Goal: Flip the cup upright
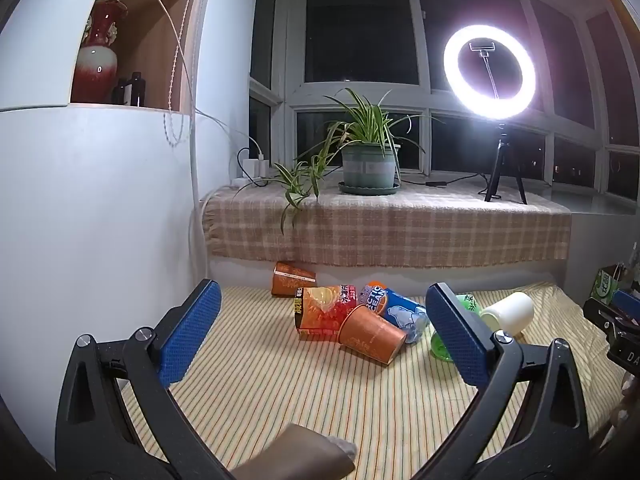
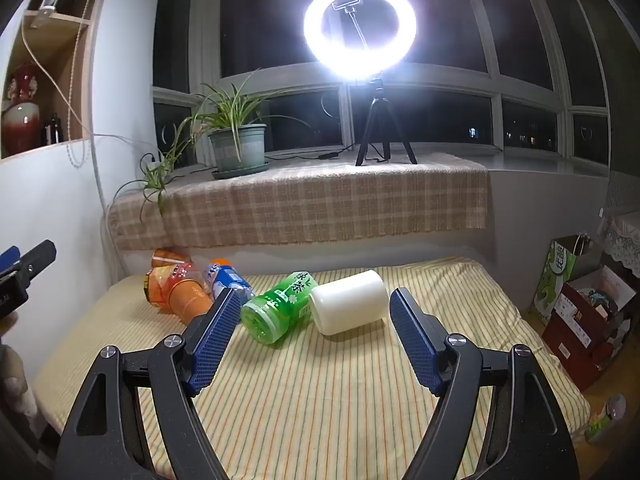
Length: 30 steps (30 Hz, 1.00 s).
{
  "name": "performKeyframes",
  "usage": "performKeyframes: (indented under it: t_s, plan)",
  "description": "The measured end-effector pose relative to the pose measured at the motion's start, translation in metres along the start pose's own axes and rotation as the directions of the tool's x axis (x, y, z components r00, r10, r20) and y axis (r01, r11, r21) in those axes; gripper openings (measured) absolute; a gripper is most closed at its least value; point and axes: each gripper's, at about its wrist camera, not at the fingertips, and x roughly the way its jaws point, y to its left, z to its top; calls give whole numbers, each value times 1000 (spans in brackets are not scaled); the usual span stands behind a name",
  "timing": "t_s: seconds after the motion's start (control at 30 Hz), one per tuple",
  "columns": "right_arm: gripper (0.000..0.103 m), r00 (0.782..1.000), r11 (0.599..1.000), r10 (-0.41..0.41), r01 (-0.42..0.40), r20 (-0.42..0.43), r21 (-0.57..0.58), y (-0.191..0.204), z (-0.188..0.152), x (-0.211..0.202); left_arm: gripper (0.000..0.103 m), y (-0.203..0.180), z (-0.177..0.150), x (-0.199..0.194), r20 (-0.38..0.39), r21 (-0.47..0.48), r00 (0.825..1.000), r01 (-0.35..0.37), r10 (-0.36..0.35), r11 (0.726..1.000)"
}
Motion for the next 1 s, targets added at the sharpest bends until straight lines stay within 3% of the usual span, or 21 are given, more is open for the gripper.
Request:
performKeyframes:
  t_s: [1.0]
  plan:
    - [77, 1000, 1000, -14, 14, -2, -3, -2, 0, 1, 103, 3, 3, 0, 10, 7, 1000, -1, 1, 1000]
